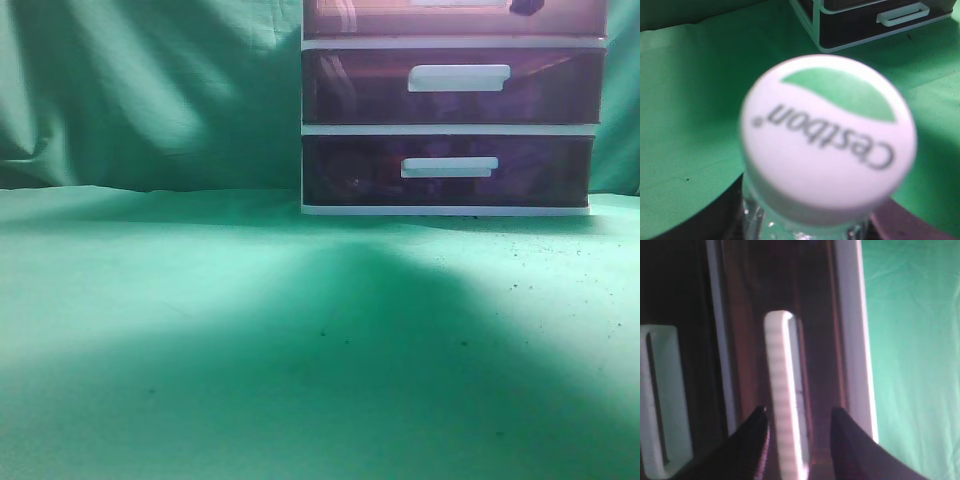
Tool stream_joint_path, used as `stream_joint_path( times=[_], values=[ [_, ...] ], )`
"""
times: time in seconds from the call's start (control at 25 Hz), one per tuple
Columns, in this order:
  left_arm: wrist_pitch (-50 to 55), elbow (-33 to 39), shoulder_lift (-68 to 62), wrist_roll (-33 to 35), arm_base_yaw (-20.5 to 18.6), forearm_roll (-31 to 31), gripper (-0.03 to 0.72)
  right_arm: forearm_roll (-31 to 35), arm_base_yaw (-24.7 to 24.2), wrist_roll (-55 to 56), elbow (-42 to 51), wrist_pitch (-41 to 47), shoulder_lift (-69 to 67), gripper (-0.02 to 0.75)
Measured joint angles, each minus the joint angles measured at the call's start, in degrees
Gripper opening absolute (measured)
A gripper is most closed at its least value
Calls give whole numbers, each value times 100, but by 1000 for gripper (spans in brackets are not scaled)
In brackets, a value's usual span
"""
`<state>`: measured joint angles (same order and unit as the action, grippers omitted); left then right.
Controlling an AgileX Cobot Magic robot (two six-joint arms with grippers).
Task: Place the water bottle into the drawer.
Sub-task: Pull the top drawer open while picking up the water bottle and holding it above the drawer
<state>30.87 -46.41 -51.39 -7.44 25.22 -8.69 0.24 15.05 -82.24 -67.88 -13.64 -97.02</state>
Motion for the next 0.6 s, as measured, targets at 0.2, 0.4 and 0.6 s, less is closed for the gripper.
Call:
stream_joint_path(
  times=[0.2,0.4,0.6],
  values=[
    [0,0,0,0,0,-22,261,-134,0,-14,-50,-107,-292,265],
    [9,0,0,0,0,-34,261,-195,0,-14,-128,-442,-442,265],
    [44,0,0,0,0,-34,261,-195,0,-14,-404,-529,-623,265]
  ],
)
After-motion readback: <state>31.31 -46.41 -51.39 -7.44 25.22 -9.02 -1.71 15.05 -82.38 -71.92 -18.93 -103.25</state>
